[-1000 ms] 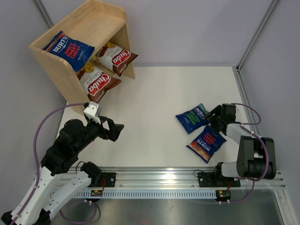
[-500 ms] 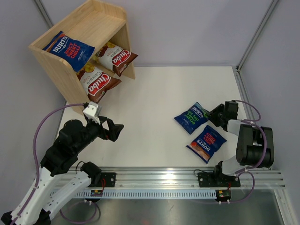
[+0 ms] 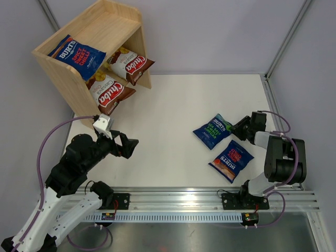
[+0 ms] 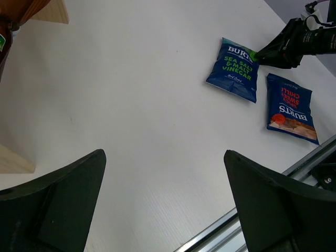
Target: Place and organize the chips bags onto the shelf
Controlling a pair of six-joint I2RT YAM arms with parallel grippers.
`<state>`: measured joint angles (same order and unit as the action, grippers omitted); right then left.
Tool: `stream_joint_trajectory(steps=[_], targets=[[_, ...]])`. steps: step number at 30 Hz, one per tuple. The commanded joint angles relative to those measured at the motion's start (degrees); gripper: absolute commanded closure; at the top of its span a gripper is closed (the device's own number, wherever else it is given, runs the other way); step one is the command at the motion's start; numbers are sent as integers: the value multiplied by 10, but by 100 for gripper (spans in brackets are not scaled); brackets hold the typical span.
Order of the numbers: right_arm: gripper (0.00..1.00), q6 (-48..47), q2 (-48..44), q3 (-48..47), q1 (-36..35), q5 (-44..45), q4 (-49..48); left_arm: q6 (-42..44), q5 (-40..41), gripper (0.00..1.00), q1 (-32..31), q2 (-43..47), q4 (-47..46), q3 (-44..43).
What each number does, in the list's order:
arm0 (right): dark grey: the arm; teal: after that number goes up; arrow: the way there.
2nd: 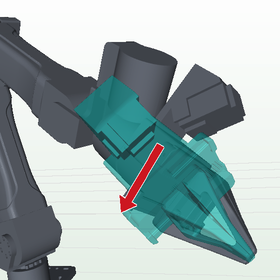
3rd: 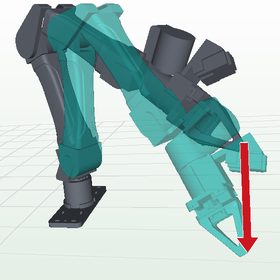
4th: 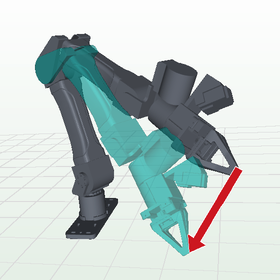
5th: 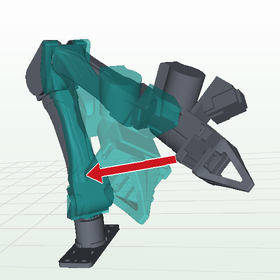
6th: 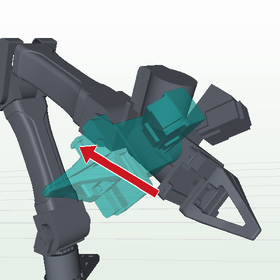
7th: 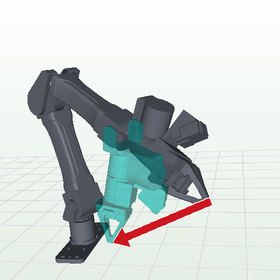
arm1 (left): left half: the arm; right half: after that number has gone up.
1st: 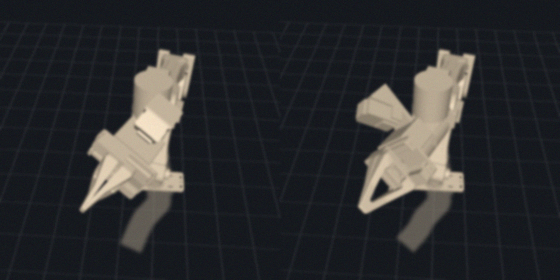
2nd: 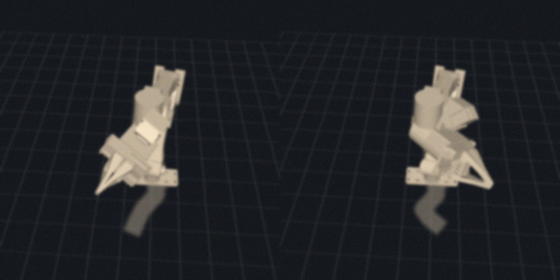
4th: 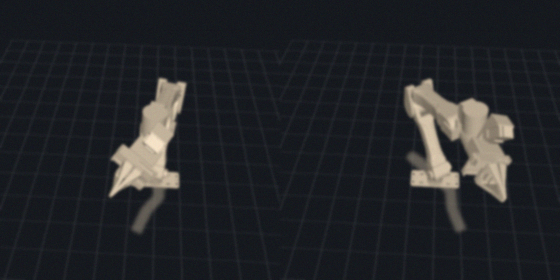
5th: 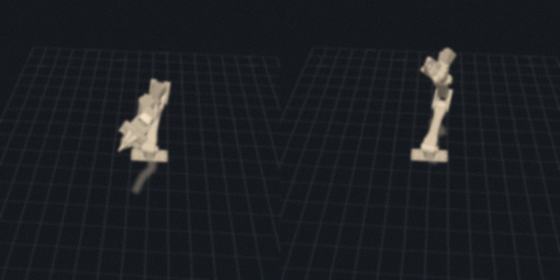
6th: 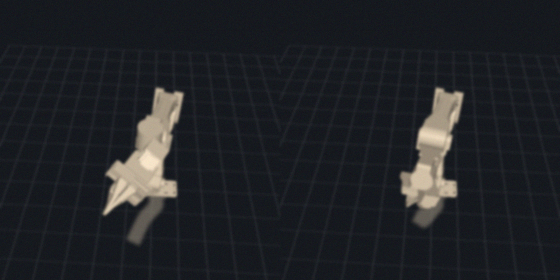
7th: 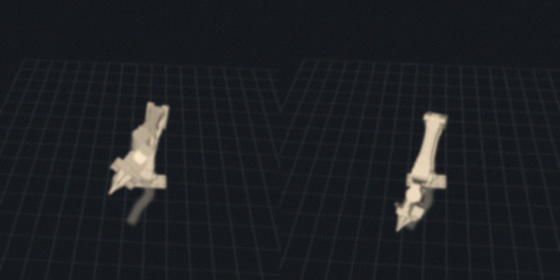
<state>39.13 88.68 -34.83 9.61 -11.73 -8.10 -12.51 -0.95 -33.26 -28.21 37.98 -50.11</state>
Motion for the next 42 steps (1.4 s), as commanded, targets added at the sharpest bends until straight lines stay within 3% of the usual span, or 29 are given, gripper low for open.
stream_joint_trajectory(steps=[1, 4, 5, 13, 20, 25, 35, 42], targets=[[57, -23, 24, -30, 3, 13, 50, -3, -3, 1, 1, 3, -7, -4], [66, -41, 57, -66, 3, 14, 103, -4, -4, 1, 1, 3, -8, -3], [75, -53, 64, -78, 3, 16, 113, -4, -4, 1, 1, 2, -6, -5], [100, -51, 61, -75, 3, 9, 111, -2, -4, 1, 1, -1, -6, -9], [100, -15, -15, -56, -2, -39, 87, -27, -7, 1, 1, -19, -3, -21], [100, -51, -106, -83, -34, -50, 123, -69, -32, 1, 1, -26, -28, -6], [100, -77, -235, -194, -150, 3, 225, -198, -117, 1, 0, -59, -234, 97], [100, -92, -260, -254, -179, -76, 248, -231, -172, 1, -13, -109, -342, 118]])
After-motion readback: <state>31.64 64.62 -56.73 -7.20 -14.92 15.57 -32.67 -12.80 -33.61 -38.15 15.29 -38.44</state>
